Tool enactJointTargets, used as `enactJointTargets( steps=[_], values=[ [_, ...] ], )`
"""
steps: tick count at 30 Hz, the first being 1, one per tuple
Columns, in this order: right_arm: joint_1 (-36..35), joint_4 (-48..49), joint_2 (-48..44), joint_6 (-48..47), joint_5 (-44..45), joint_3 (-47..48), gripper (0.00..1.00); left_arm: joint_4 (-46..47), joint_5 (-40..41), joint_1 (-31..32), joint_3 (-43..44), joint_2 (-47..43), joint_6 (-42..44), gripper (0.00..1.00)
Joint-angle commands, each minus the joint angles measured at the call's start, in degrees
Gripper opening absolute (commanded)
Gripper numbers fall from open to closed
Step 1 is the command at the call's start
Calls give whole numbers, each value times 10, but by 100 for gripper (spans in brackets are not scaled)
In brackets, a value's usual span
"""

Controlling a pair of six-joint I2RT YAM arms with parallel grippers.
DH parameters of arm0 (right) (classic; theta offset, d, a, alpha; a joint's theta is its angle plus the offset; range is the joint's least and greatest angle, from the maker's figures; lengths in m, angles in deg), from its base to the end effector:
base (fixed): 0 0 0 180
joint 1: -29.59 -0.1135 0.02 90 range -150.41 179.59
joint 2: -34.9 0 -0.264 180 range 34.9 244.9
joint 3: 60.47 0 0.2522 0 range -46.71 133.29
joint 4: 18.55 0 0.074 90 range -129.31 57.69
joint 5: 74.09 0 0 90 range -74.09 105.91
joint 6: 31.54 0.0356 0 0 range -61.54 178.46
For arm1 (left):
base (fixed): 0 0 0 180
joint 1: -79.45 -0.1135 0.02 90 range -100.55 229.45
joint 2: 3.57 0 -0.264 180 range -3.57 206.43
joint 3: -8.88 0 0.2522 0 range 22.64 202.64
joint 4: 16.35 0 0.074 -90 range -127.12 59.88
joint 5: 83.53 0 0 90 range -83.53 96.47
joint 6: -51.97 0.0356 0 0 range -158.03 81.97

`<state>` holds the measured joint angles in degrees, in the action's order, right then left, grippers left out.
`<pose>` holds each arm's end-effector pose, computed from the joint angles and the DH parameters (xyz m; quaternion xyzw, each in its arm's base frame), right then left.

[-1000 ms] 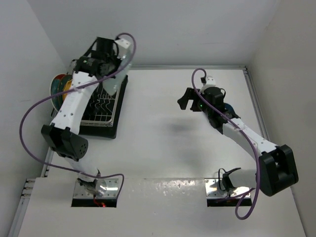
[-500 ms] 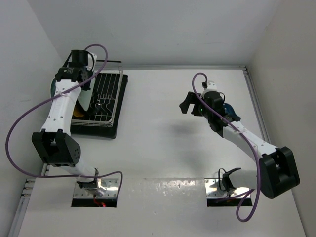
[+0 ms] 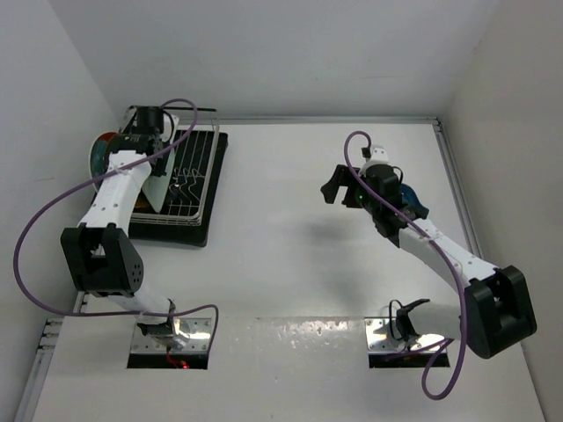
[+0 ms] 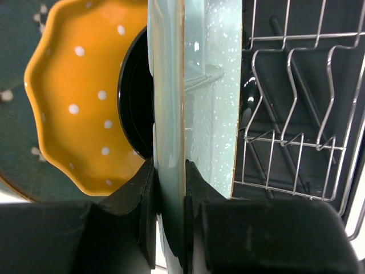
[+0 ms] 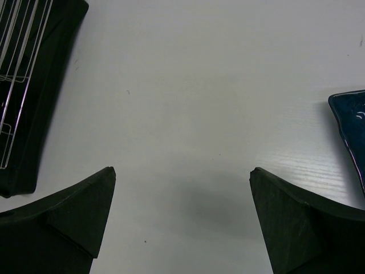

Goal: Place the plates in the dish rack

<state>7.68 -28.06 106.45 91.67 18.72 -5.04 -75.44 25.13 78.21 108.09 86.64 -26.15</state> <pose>0.2581 0.1019 0.2465 0.0963 0.8407 0.2280 0.4817 0.3389 0.0187 0.3343 0.0309 0.9287 0.1899 0.3172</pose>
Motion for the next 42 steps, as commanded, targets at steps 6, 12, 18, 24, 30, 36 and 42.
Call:
enactJointTargets(
  steps=[6,12,18,24,30,36,42],
  values=[
    [-2,17,-23,-4,4,0,100,96,-11,-14,-39,-26,-13,0],
    [-2,10,-28,-8,6,-4,100,96,-87,-53,-63,7,-35,0],
    [-3,8,-37,-20,10,-6,100,96,-105,-76,-63,19,-41,9],
    [-3,9,-35,-17,6,-5,100,96,-124,-76,-47,8,-41,40],
    [7,-21,-33,-18,28,10,100,84,-124,-76,-4,-14,-41,59],
    [101,-150,-3,21,56,57,100,65,-149,-48,50,-33,-12,69],
    [265,-198,16,144,68,21,39,36,-182,-24,81,-50,1,71]
  ],
)
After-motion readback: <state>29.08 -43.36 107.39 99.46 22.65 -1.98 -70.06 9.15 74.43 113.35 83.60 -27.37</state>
